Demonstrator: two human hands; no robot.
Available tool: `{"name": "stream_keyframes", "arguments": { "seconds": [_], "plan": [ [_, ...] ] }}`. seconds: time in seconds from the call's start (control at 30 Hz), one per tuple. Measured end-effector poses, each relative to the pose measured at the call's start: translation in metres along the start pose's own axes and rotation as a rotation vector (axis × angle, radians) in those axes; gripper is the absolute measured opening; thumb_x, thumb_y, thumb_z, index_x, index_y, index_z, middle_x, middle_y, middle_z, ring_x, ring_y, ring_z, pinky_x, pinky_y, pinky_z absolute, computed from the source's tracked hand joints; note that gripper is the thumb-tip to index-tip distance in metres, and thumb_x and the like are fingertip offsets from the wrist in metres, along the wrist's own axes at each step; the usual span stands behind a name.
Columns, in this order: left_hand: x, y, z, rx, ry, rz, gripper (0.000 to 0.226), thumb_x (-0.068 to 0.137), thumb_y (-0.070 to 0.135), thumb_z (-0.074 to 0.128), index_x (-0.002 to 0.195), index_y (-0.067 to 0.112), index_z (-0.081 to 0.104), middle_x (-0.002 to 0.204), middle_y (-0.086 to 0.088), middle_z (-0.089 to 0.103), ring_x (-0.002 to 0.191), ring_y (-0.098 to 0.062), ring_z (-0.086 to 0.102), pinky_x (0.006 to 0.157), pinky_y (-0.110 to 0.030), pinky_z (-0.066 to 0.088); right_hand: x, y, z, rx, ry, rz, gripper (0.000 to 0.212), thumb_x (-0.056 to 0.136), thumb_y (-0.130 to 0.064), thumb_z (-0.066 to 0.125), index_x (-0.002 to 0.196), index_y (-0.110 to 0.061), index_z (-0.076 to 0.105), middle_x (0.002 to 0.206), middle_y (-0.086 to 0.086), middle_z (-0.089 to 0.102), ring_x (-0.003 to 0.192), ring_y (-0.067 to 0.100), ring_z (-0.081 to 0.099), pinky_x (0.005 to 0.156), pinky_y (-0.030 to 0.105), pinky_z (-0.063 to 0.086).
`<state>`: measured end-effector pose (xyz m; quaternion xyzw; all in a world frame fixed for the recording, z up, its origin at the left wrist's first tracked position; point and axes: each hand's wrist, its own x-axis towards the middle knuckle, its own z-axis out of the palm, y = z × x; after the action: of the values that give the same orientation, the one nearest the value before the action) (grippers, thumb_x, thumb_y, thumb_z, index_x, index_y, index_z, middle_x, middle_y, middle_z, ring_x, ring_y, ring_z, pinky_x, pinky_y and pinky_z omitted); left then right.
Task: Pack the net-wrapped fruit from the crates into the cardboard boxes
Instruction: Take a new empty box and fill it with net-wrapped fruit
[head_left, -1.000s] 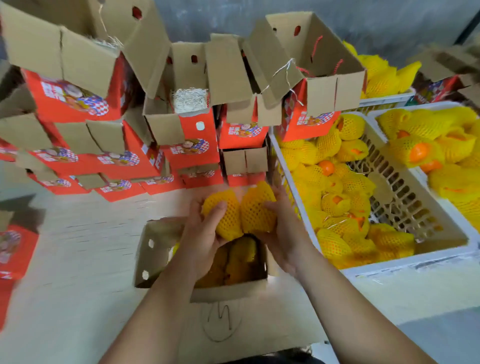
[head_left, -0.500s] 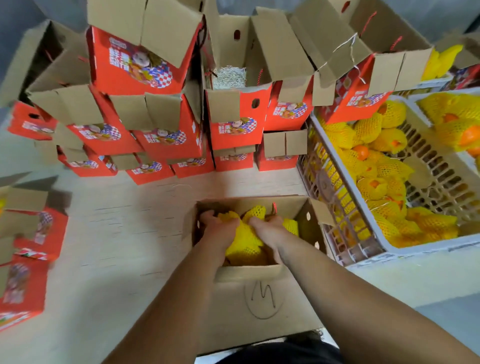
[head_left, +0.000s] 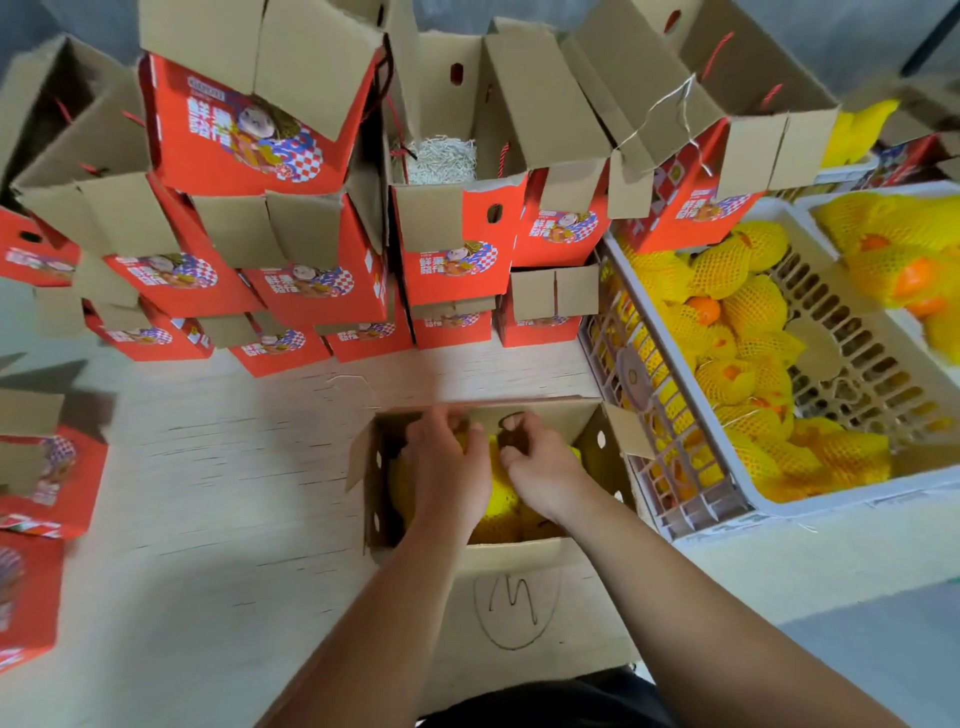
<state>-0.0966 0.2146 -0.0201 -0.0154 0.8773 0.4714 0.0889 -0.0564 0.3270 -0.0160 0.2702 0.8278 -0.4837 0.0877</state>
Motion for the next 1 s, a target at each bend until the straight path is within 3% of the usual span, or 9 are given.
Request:
{"name": "stream_keyframes", "arguments": {
  "seconds": [0.17, 0.3, 0.37, 0.53, 0.63, 0.73, 0.83, 0.93, 1.0],
  "plan": [
    [-0.017, 0.048, 0.034, -0.253, -0.157, 0.210, 0.008, 0.102, 0.019, 0.057, 0.102, 0.025, 0.063, 0.094, 0.009, 0.069, 0.089, 0.001, 0.064, 0.073, -0.010, 0.044, -0.020, -0.001, -0.044, 0.322, 0.180, -0.221, 0.018, 0.099, -0.011, 0.056, 0.110, -0.020, 0.069, 0.097, -0.007, 0.075, 0.092, 0.002, 0.068, 0.080, 0.019, 0.052],
    [-0.029, 0.097, 0.088, -0.337, -0.230, 0.264, 0.008, 0.100, 0.022, 0.056, 0.102, 0.021, 0.064, 0.097, 0.004, 0.071, 0.094, -0.014, 0.069, 0.084, -0.034, 0.055, -0.023, 0.019, -0.105, 0.431, 0.318, -0.289, 0.019, 0.100, -0.004, 0.055, 0.106, -0.014, 0.070, 0.095, -0.003, 0.075, 0.090, 0.004, 0.071, 0.075, 0.018, 0.054],
    [-0.035, 0.121, 0.119, -0.330, -0.273, 0.332, 0.012, 0.098, 0.027, 0.054, 0.101, 0.022, 0.065, 0.097, 0.006, 0.071, 0.094, -0.013, 0.069, 0.084, -0.036, 0.055, -0.020, 0.039, -0.139, 0.461, 0.366, -0.305, 0.018, 0.101, -0.005, 0.055, 0.108, -0.013, 0.069, 0.096, -0.004, 0.075, 0.088, 0.002, 0.071, 0.073, 0.015, 0.051],
    [-0.037, 0.166, 0.199, -0.166, -0.350, 0.495, 0.018, 0.096, 0.041, 0.050, 0.094, 0.029, 0.064, 0.087, 0.006, 0.069, 0.086, -0.011, 0.066, 0.075, -0.038, 0.051, -0.001, 0.098, -0.218, 0.416, 0.405, -0.239, 0.012, 0.103, -0.017, 0.056, 0.107, -0.020, 0.067, 0.088, -0.004, 0.074, 0.072, 0.001, 0.064, 0.061, 0.018, 0.047],
    [-0.006, 0.175, 0.227, 0.202, -0.290, 0.690, 0.024, 0.097, 0.043, 0.051, 0.096, 0.025, 0.068, 0.087, 0.002, 0.074, 0.081, -0.019, 0.070, 0.068, -0.037, 0.050, 0.032, 0.133, -0.257, 0.288, 0.398, -0.161, 0.016, 0.102, -0.018, 0.056, 0.117, -0.021, 0.063, 0.092, 0.001, 0.071, 0.057, -0.001, 0.053, 0.055, 0.020, 0.040],
    [0.036, 0.183, 0.234, 0.503, -0.266, 0.814, 0.017, 0.097, 0.033, 0.060, 0.096, 0.020, 0.071, 0.090, -0.003, 0.076, 0.087, -0.029, 0.071, 0.072, -0.039, 0.048, 0.071, 0.159, -0.287, 0.160, 0.369, -0.043, 0.027, 0.100, -0.020, 0.057, 0.127, -0.018, 0.058, 0.109, 0.008, 0.069, 0.074, 0.020, 0.059, 0.064, 0.034, 0.043],
    [0.051, 0.194, 0.244, 0.668, -0.251, 0.826, 0.017, 0.098, 0.035, 0.061, 0.100, 0.022, 0.072, 0.092, -0.001, 0.076, 0.088, -0.027, 0.070, 0.076, -0.038, 0.048, 0.114, 0.166, -0.311, 0.052, 0.327, 0.039, 0.045, 0.094, -0.019, 0.062, 0.137, -0.016, 0.052, 0.130, 0.014, 0.060, 0.104, 0.036, 0.065, 0.081, 0.047, 0.052],
    [0.056, 0.194, 0.252, 0.712, -0.200, 0.836, 0.019, 0.098, 0.036, 0.060, 0.097, 0.023, 0.073, 0.085, -0.001, 0.074, 0.080, -0.027, 0.068, 0.070, -0.035, 0.045, 0.155, 0.164, -0.330, -0.214, 0.336, 0.033, 0.055, 0.092, -0.023, 0.062, 0.143, -0.013, 0.045, 0.144, 0.017, 0.048, 0.131, 0.042, 0.046, 0.105, 0.050, 0.039],
    [0.058, 0.192, 0.254, 0.784, -0.187, 0.813, 0.022, 0.100, 0.037, 0.055, 0.095, 0.023, 0.071, 0.082, 0.000, 0.071, 0.077, -0.024, 0.065, 0.073, -0.033, 0.040, 0.175, 0.164, -0.344, -0.356, 0.305, 0.055, 0.068, 0.091, -0.032, 0.061, 0.151, -0.015, 0.031, 0.153, 0.011, 0.037, 0.136, 0.042, 0.035, 0.111, 0.051, 0.030]
  ]
}}
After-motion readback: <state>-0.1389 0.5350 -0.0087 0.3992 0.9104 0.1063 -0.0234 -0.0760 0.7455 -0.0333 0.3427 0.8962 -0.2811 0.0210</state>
